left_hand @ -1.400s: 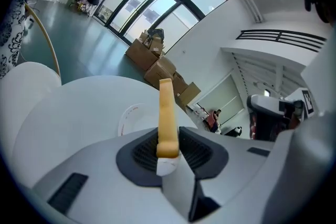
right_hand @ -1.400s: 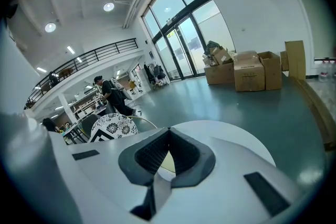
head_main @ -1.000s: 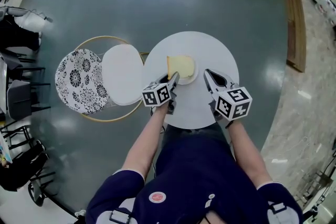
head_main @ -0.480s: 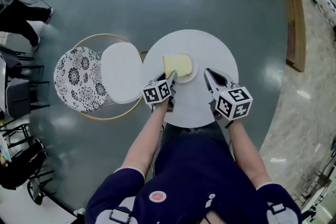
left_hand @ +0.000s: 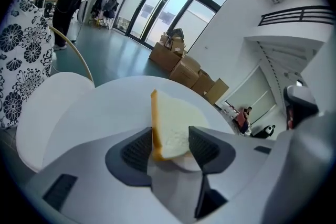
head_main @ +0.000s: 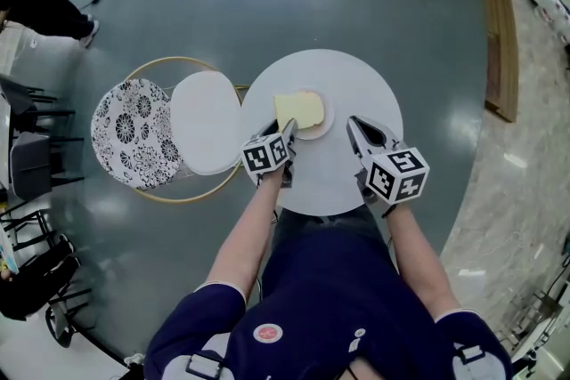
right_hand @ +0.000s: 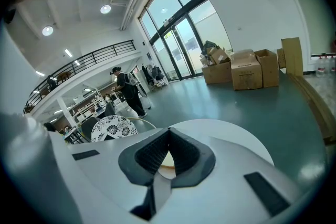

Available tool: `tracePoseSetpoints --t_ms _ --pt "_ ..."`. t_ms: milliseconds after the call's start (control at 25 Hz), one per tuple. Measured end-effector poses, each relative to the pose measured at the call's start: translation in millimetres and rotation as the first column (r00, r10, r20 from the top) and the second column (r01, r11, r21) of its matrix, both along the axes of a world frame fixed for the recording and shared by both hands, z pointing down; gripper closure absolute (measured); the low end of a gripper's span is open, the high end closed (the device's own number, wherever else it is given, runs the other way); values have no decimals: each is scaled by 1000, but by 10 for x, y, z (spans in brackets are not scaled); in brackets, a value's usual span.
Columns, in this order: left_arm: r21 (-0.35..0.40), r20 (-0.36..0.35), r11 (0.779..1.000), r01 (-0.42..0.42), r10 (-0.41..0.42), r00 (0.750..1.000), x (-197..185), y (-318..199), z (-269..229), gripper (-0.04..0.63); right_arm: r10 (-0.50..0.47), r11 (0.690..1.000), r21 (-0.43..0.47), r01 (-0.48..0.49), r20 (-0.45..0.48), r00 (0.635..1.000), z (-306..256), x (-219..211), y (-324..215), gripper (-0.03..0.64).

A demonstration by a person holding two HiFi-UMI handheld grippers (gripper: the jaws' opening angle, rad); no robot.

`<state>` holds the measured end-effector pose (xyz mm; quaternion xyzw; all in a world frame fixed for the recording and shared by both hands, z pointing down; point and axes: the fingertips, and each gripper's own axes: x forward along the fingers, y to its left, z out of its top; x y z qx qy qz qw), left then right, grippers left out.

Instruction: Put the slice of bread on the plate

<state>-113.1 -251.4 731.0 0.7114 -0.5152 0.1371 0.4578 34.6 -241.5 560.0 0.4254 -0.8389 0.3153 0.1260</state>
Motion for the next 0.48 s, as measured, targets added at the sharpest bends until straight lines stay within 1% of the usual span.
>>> tracePoseSetpoints --t_ms 240,360,480 --pt "47 43 999 -6 4 999 -84 -8 -183 385 0 1000 20 0 11 1000 -74 40 10 612" --pt "84 69 996 -17 11 998 -97 10 -366 385 -5 999 37 4 21 1000 -140 45 13 612" --pt "132 87 990 -49 37 996 -81 54 -593 387 -18 998 57 16 30 999 -209 16 21 612"
